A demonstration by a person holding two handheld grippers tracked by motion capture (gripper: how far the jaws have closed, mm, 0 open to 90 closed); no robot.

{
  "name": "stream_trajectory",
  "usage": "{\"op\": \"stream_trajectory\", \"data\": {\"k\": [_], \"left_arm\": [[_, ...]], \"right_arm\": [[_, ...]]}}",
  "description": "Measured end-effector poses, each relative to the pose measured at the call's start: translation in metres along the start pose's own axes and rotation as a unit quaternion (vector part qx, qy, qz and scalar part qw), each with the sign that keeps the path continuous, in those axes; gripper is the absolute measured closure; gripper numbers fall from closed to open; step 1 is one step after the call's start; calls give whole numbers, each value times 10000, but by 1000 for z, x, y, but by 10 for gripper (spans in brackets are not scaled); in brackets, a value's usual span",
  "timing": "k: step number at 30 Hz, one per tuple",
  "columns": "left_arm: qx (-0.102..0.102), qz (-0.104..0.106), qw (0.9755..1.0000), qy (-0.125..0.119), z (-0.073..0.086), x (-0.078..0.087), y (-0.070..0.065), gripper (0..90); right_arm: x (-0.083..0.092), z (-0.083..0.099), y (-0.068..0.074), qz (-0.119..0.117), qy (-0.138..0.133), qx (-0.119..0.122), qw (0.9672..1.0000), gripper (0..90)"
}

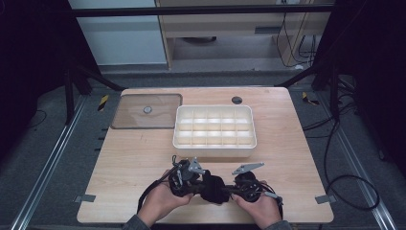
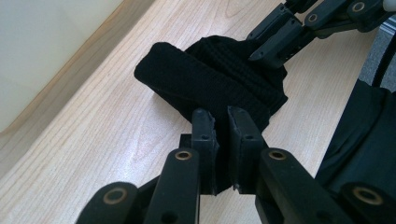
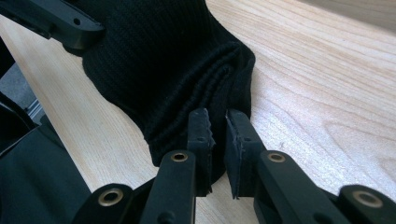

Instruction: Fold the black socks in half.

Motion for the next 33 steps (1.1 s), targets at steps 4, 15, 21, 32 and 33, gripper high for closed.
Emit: {"op": "stream_trajectory", "data": {"k": [4,15,21,32,33], "left_arm": [[18,-50,10000,27,1,0,5,816],[113,-117,9998,131,2,1,26,815],[193,-151,9996,128,4,2,33,815],[6,-19,10000,82,1,5,20,813],[-11,-6,10000,82,1,5,18,813]], "right_arm": [[0,0,0,5,9,34,10000,812],[-5,-3,6,-34,9,79,10000,802],[-9,-5,11,-60,17,76,10000,799],[-14,-5,15,-93,32,96,9999,799],[-14,-5,15,-93,33,107,9999,800]]}}
Point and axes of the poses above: each handheld gripper's, and its own axes: x roughly backward along the jaws, z roughly out of its underside, y roughly to its left, the point moved 10 cm from there along -x, roughly forward along the jaws, and after that the axes turned 5 degrees about x, right-handed, at the moved point
